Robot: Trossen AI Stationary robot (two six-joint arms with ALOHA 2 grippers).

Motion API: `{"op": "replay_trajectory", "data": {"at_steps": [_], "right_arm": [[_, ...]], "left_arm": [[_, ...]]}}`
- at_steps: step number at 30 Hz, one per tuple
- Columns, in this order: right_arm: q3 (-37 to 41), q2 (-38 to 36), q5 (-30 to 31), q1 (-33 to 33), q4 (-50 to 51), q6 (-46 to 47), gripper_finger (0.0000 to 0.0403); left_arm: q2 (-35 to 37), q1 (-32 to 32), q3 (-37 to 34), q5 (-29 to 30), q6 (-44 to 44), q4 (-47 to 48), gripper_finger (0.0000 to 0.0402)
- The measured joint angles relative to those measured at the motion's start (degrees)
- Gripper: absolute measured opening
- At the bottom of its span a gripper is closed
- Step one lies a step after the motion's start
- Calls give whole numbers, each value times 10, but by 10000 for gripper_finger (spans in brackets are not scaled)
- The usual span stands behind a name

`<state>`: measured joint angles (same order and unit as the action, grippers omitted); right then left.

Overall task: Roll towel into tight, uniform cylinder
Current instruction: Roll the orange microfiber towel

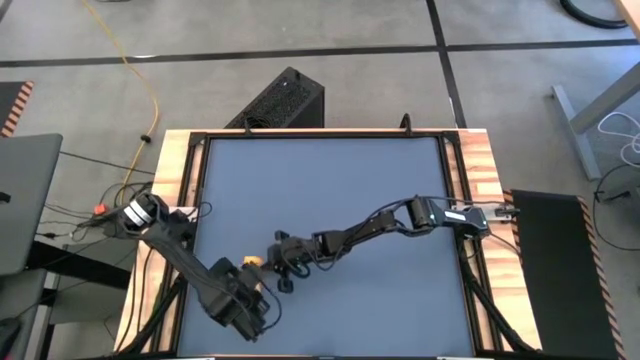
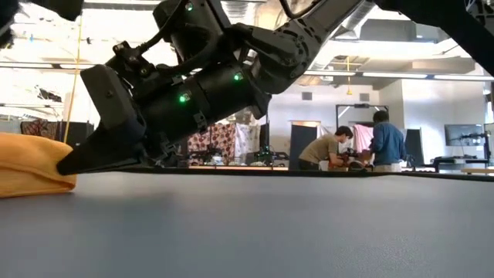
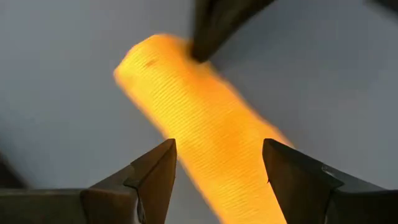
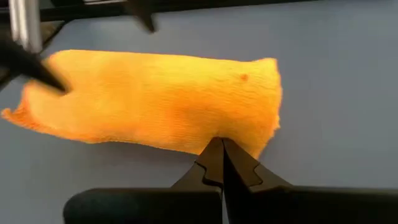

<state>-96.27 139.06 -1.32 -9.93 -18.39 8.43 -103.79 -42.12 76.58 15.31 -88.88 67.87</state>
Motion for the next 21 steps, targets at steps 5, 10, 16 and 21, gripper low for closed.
{"op": "replay_trajectory", "data": {"at_steps": [5, 10, 16, 21], "right_arm": [[0, 0, -1, -1, -1, -1, 17], [0, -5, -2, 0, 13, -2, 17], [0, -53, -3, 0, 107, -26, 18], [0, -115, -2, -3, 221, -63, 24]], "left_arm": [[0, -41, -14, 9, -66, 4, 229], [-4, -66, -44, 0, -117, -23, 229], [-4, -68, -35, 3, -116, -3, 229], [-4, -68, 6, 17, -78, 44, 229]]}}
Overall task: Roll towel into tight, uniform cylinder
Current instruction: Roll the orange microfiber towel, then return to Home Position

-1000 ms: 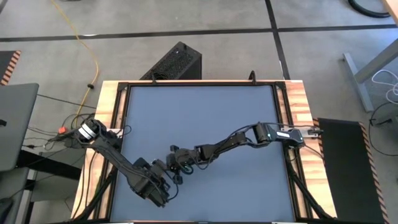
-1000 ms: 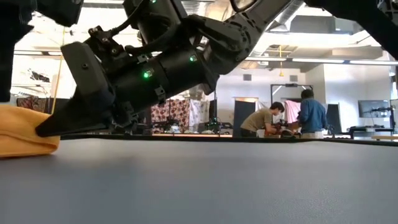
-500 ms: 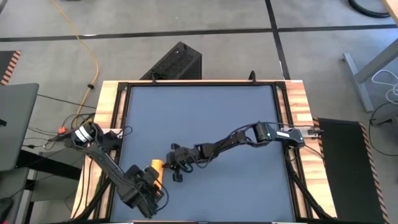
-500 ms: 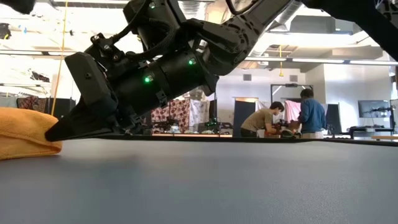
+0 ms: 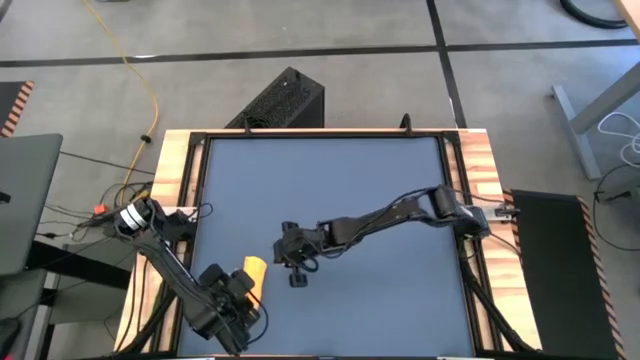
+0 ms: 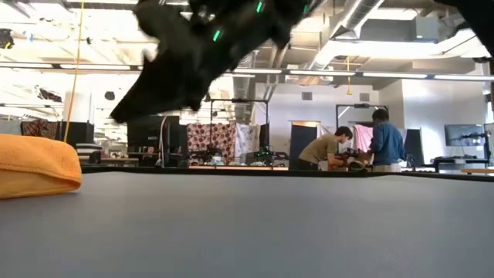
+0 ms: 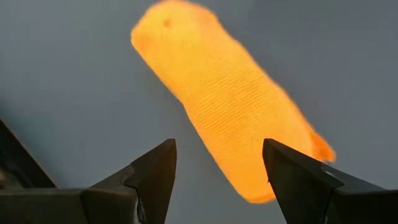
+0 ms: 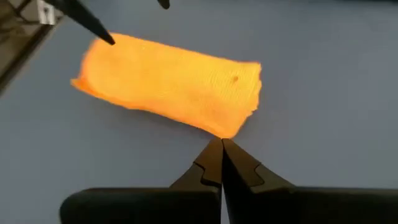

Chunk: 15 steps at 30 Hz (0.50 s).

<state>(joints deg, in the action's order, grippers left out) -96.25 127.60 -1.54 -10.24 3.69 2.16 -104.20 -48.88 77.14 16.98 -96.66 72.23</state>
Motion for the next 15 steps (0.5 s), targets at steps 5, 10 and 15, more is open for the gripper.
{"op": "replay_trajectory", "data": {"at_steps": [5, 10, 15], "right_arm": [[35, -91, 2, -12, 81, -23, 23], [157, -227, 16, -22, 60, -28, 23], [303, -375, 19, -21, -16, -10, 23]], "left_arm": [[0, 0, 66, 72, 45, 88, 229], [3, 13, 107, 268, 109, 128, 228], [5, 88, 107, 380, 239, 93, 200]]}}
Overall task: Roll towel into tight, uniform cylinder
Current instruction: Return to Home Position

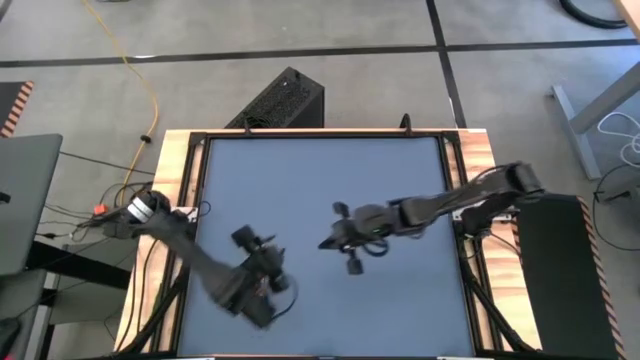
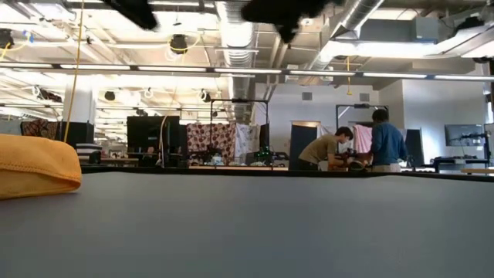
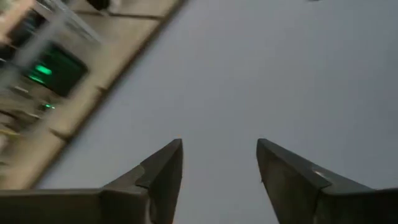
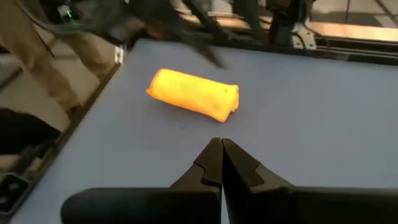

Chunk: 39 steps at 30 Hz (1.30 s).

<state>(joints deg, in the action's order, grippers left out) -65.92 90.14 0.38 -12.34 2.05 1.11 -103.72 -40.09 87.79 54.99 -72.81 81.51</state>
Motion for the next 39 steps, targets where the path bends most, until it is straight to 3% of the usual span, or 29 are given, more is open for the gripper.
{"op": "replay_trajectory", "data": {"at_steps": [3, 8, 13, 19, 27, 30, 35, 39], "right_arm": [[70, -70, 4, 1, -41, 18, 23], [146, -160, 72, 2, -69, 34, 23], [179, -217, 104, 9, -66, 36, 23], [183, -256, 104, 29, -12, 21, 23], [183, -301, 103, 54, 26, -8, 23], [189, -309, 103, 61, 22, -13, 23], [242, -326, 103, 66, -27, 4, 23], [312, -335, 103, 66, -139, 23, 23]], "left_arm": [[0, 67, 0, 24, 125, -53, 166], [0, 173, 0, 18, 367, -165, 88], [0, 252, 0, -117, 588, -271, 11], [67, 330, -54, -260, 741, -410, 2], [290, 424, -297, -450, 790, -758, 1], [370, 436, -399, -474, 785, -859, 0], [492, 438, -516, -493, 749, -919, 0], [583, 429, -599, -513, 725, -925, 0]]}}
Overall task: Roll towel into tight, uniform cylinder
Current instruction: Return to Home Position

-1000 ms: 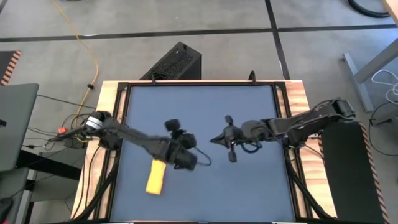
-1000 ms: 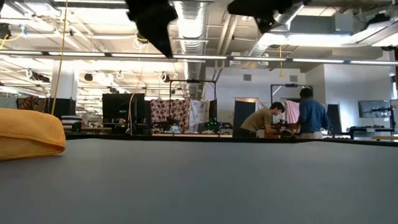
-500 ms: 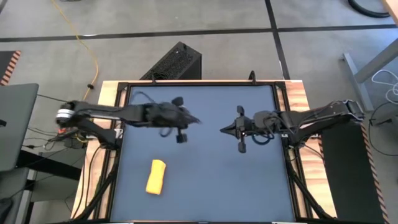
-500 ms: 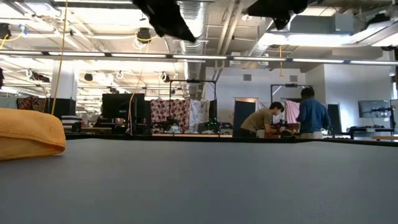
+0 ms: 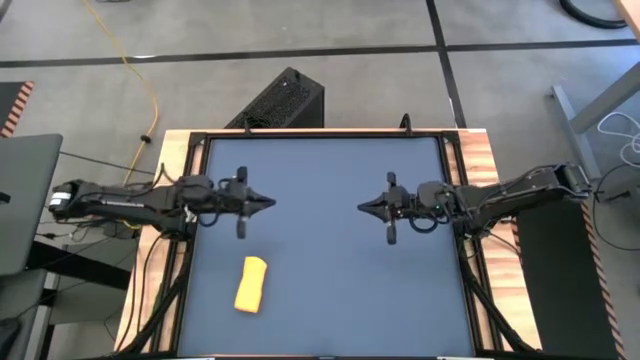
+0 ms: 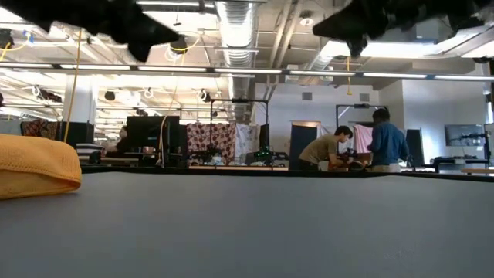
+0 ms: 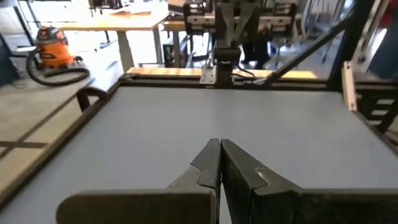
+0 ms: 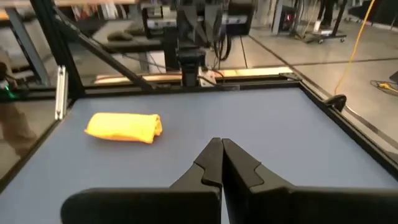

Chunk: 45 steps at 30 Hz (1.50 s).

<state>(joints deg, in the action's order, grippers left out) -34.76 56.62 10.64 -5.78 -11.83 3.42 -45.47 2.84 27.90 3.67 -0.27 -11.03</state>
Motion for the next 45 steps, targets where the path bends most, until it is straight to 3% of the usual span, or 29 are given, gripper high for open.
{"op": "replay_trajectory", "data": {"at_steps": [6, 11, 22, 29, 38, 45], "right_arm": [[87, -1, 0, 0, -96, 77, 23], [138, -5, 0, -10, -102, 103, 23], [266, -138, 18, 8, -113, 141, 23], [316, -214, 18, 43, -101, 142, 23], [323, -317, 17, 83, 49, 146, 23], [304, -406, 15, 82, 208, 132, 23]], "left_arm": [[112, -10, -152, 0, -64, -81, 0], [192, -10, -220, 0, -97, -94, 0], [312, -10, -273, -12, -127, -58, 0], [325, -10, -273, -25, -112, -39, 0], [325, -10, -274, -69, -98, -33, 0], [325, -10, -274, -67, -75, -11, 0]]}}
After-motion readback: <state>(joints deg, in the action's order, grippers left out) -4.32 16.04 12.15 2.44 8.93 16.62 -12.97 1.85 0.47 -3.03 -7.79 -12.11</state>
